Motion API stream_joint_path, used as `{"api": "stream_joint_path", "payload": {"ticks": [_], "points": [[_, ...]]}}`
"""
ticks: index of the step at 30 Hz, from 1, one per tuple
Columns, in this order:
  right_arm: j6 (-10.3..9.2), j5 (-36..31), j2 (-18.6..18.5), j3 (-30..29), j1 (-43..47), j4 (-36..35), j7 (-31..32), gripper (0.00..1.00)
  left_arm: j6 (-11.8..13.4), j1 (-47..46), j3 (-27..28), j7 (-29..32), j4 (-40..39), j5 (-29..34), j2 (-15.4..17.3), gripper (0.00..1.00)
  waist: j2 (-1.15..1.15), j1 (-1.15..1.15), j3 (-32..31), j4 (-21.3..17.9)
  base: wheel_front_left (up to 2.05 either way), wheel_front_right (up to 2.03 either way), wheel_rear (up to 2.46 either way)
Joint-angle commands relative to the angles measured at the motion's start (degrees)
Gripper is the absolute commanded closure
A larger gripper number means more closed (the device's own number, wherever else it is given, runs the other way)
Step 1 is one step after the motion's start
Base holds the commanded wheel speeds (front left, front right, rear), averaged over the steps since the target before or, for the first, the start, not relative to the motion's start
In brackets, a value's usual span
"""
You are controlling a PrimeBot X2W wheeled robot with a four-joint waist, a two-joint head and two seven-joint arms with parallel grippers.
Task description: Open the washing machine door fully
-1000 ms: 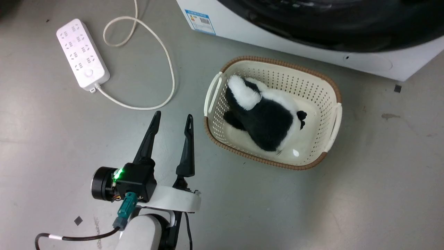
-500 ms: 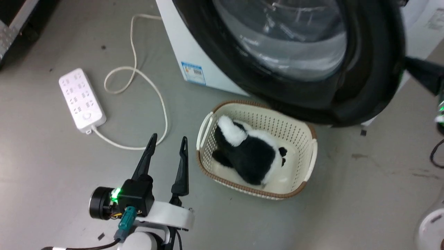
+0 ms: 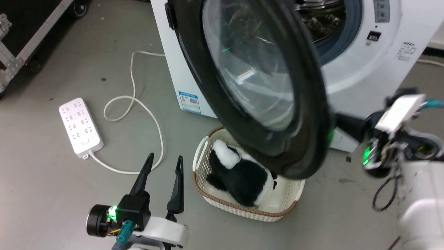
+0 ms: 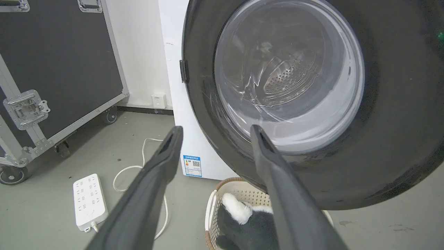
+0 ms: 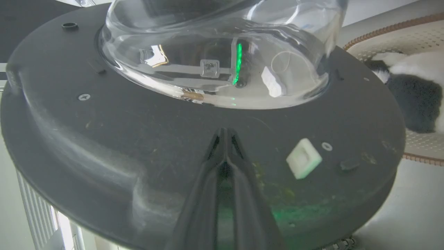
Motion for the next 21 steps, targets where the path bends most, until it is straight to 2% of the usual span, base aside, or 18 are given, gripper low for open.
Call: {"api": "stream_joint_path", "payload": {"ticks": [1, 8, 12, 16, 21], "points": [[0.06, 2.5, 0.4, 2.7, 2.4, 0.0, -0.5, 1.0, -0.1, 0.9, 0.1, -0.3, 0.1, 0.6, 0.2, 0.0, 0.0, 0.01, -0.7, 0.0, 0.0, 0.0, 0.0], [0.06, 18.1, 0.4, 21.0, 10.7, -5.1, -5.2, 1.0, -0.5, 2.8, 0.2, -0.3, 0.6, 0.7, 0.2, 0.0, 0.0, 0.01, -2.4, 0.0, 0.0, 0.0, 0.0], [0.06, 24.4, 0.4, 30.1, 14.4, -9.1, -9.4, 1.0, -0.8, 3.8, 0.2, -0.3, 0.9, 0.7, 0.2, 0.0, 0.0, 0.01, -2.8, 0.2, 0.0, 0.0, 0.0], [0.06, 28.1, 0.4, 36.6, 16.5, -11.9, -13.4, 1.0, -1.1, 4.1, 0.1, -0.3, 1.1, 0.7, 0.2, 0.0, 0.0, 0.01, -2.7, 0.7, 0.0, 0.0, 0.0], [0.06, 29.5, 0.4, 40.6, 17.1, -13.5, -17.5, 1.0, -1.3, 4.2, 0.3, -0.3, 1.0, 0.7, 0.2, 0.0, 0.0, 0.01, -2.5, 0.9, 0.0, 0.0, 0.0]]}}
